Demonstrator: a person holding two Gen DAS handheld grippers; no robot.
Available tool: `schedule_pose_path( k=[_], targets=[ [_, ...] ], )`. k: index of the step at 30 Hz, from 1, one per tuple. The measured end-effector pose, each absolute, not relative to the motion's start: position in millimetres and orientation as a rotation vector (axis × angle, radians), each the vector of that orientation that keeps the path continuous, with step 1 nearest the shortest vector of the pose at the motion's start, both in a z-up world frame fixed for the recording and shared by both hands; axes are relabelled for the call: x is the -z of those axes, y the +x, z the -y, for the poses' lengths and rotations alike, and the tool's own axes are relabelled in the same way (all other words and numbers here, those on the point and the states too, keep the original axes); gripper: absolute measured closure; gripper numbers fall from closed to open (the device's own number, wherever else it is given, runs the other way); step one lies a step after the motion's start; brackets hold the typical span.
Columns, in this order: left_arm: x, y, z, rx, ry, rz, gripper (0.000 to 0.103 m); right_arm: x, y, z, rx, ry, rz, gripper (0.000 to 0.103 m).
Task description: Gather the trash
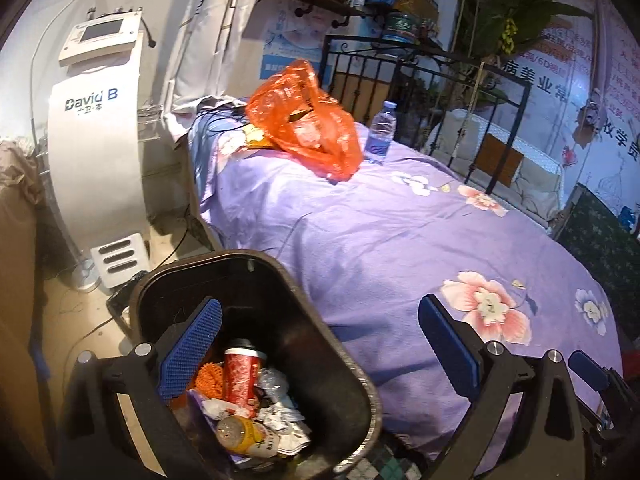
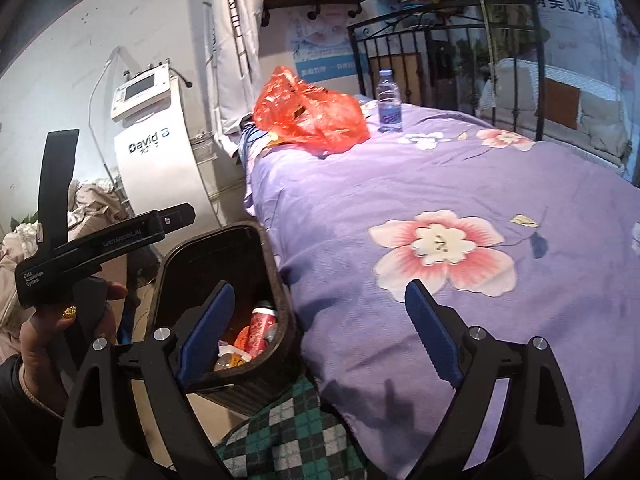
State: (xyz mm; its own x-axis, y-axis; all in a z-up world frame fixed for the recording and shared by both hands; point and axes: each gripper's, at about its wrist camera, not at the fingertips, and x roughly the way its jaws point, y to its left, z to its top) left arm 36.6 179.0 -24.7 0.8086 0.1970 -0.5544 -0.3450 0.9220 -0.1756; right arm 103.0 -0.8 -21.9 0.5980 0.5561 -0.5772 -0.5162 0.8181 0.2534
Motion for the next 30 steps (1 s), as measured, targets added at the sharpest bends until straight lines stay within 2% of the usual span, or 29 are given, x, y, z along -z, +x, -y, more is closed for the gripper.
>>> schedule_pose_path(
  k=[1, 11, 17, 30],
  targets=[
    [21, 37, -168, -0.276, -0.263, -0.546, 0.006, 19, 101, 12, -0.588, 0.074, -0.677, 0.009],
    [-8, 19, -65, -0.125, -0.099, -0.451, 0.006, -6, 59, 107, -0.269, 0.132, -0.540, 0.006],
    [0, 3, -51, -0.105, -0.086, -0.473, 0.006, -11, 31, 118, -0.183, 0.109, -0.491, 0.006],
    [-6, -43, -45, -0.158, -0.061, -0.285, 0.006, -31, -14, 101, -0.114, 0.029, -0.338, 0.006]
  ],
)
